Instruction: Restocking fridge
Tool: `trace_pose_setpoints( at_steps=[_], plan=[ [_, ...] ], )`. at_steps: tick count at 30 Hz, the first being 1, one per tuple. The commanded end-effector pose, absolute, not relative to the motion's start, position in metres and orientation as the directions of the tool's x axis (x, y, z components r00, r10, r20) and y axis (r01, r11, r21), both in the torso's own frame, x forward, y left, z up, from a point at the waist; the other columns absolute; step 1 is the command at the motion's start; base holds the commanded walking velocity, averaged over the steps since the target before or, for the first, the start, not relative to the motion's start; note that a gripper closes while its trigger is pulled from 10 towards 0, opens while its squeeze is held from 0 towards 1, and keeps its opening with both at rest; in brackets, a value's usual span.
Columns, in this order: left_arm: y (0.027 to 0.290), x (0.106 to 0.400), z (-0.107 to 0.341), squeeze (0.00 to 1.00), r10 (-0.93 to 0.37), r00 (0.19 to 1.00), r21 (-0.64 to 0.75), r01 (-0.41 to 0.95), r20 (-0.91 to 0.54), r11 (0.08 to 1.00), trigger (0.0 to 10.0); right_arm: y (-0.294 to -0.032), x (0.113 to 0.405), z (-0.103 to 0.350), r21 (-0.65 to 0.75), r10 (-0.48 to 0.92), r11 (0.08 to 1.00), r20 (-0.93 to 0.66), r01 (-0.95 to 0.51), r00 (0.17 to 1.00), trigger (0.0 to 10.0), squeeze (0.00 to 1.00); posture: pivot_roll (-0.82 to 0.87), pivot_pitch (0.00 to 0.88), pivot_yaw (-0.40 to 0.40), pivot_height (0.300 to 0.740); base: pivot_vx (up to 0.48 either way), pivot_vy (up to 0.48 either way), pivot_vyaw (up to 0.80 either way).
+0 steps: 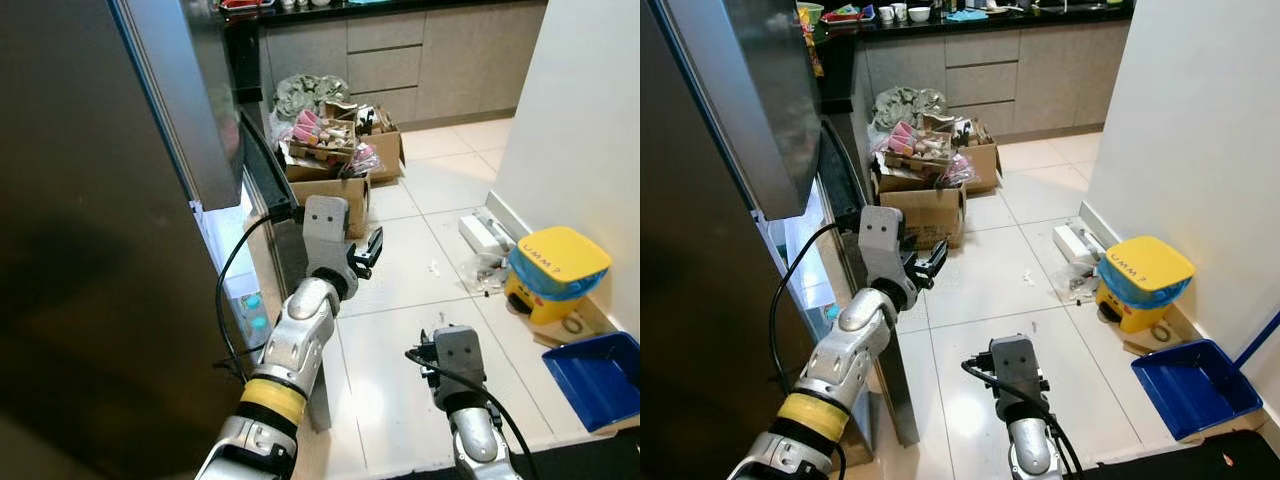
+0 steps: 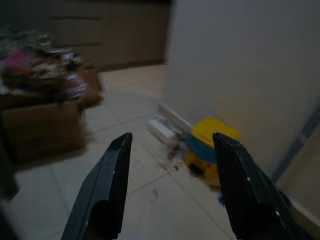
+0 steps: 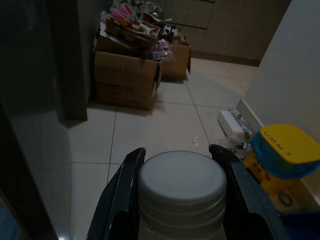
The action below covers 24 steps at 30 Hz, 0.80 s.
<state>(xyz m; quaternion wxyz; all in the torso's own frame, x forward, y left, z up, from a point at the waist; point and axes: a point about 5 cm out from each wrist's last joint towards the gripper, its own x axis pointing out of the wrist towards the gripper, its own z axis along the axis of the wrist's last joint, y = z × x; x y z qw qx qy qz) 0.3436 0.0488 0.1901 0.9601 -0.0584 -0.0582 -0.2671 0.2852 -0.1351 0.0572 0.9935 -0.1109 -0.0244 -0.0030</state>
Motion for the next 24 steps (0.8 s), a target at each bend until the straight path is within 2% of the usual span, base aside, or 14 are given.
trace_pose_setpoints(
  at_steps=[1, 2, 3, 4, 6, 11, 19, 22, 24],
  plan=[
    [0.066, 0.339, 0.178, 0.00, -0.485, 0.870, -0.041, 0.490, 0.090, 0.871, 10.0, -0.134, 0.284, 0.060, -0.214, 0.000, 0.977, 0.073, 0.016, 0.997, 10.0, 0.00, -0.10, 0.085, 0.087, 0.740, 0.000, 0.000, 0.00],
    [0.066, 0.339, 0.178, 0.00, -0.485, 0.870, -0.041, 0.490, 0.090, 0.871, 10.0, -0.134, 0.284, 0.060, -0.214, 0.000, 0.977, 0.073, 0.016, 0.997, 10.0, 0.00, -0.10, 0.085, 0.087, 0.740, 0.000, 0.000, 0.00],
    [0.089, 0.332, 0.166, 0.00, -0.397, 0.916, -0.021, 0.399, 0.061, 0.917, 10.0, -0.137, 0.282, 0.058, -0.217, -0.002, 0.976, 0.068, 0.017, 0.998, 10.0, 0.00, -0.09, 0.094, 0.088, 0.740, 0.000, 0.000, 0.00],
    [0.089, 0.332, 0.166, 0.00, -0.397, 0.916, -0.021, 0.399, 0.061, 0.917, 10.0, -0.137, 0.282, 0.058, -0.217, -0.002, 0.976, 0.068, 0.017, 0.998, 10.0, 0.00, -0.09, 0.094, 0.088, 0.740, 0.000, 0.000, 0.00],
    [0.107, 0.329, 0.157, 0.00, -0.299, 0.953, -0.007, 0.299, 0.041, 0.954, 10.0, -0.139, 0.282, 0.058, -0.219, -0.003, 0.976, 0.066, 0.018, 0.998, 10.0, 0.00, -0.08, 0.097, 0.084, 0.740, 0.000, 0.000, 0.00],
    [0.130, 0.337, 0.154, 0.00, -0.101, 0.995, 0.011, 0.100, 0.025, 0.995, 10.0, -0.138, 0.284, 0.060, -0.221, 0.000, 0.975, 0.070, 0.015, 0.998, 10.0, 0.00, -0.08, 0.100, 0.074, 0.740, 0.000, 0.000, 0.00],
    [0.146, 0.344, 0.153, 0.00, 0.015, 1.000, 0.058, -0.015, -0.011, 0.998, 10.0, -0.138, 0.283, 0.060, -0.222, 0.001, 0.975, 0.071, 0.015, 0.997, 10.0, 0.00, -0.08, 0.109, 0.075, 0.740, 0.000, 0.000, 0.00],
    [0.149, 0.353, 0.150, 0.00, 0.120, 0.992, 0.061, -0.118, -0.036, 0.991, 10.0, -0.139, 0.282, 0.060, -0.223, 0.001, 0.975, 0.071, 0.015, 0.998, 10.0, 0.00, -0.09, 0.115, 0.075, 0.740, 0.000, 0.000, 0.00],
    [0.149, 0.357, 0.152, 0.00, 0.145, 0.989, 0.068, -0.143, -0.029, 0.987, 10.0, -0.139, 0.282, 0.061, -0.223, 0.001, 0.975, 0.071, 0.015, 0.997, 10.0, 0.00, -0.09, 0.116, 0.075, 0.740, 0.000, 0.000, 0.00]
  ],
)
